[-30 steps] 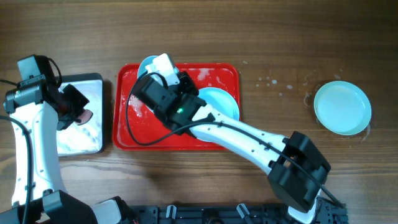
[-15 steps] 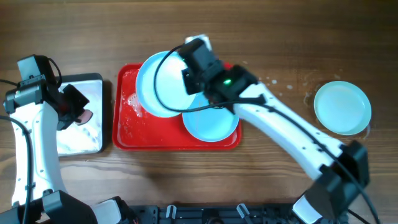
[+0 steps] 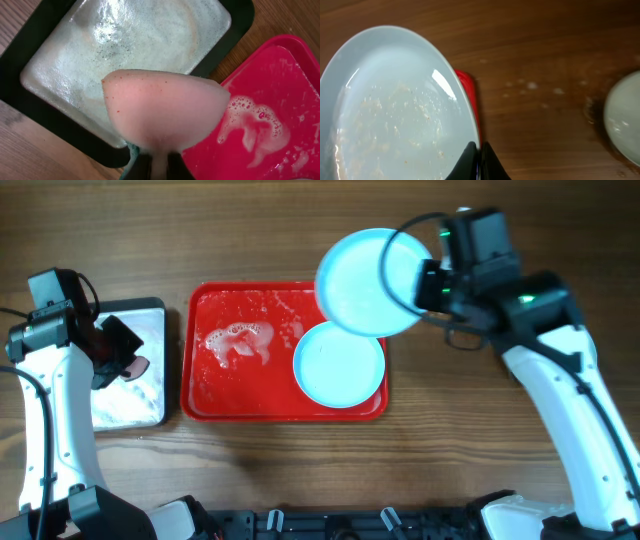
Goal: Clean dirty plates on tray and stack at the side
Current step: 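Carry the plate right and stack it on the cleaned plate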
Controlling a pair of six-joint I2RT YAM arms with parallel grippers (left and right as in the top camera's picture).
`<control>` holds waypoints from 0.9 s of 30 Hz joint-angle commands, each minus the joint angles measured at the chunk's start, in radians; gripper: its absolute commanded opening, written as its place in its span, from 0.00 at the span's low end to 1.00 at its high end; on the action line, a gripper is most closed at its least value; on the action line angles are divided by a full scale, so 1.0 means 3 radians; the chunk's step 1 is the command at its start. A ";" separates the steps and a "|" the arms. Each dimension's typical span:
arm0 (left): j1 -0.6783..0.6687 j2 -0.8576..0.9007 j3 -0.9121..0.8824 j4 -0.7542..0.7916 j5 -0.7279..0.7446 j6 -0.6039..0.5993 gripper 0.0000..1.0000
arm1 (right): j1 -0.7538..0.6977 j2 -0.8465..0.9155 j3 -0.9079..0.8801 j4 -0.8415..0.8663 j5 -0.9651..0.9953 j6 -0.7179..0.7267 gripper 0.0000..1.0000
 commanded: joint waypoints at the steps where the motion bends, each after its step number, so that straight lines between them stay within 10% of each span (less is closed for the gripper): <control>1: 0.0013 -0.0060 0.0048 -0.0001 0.0005 -0.0046 0.04 | -0.0398 -0.0144 -0.0022 -0.0125 -0.0055 0.0070 0.04; 20: 0.0013 -0.0060 0.0042 -0.0004 0.0005 -0.0046 0.04 | -0.3099 -0.0136 -0.1795 0.1122 -0.0238 0.0434 0.04; 27: 0.0013 -0.0060 0.0042 -0.0003 0.0018 -0.0046 0.04 | -0.3229 -0.0122 -0.2522 0.1757 0.0137 0.0735 0.04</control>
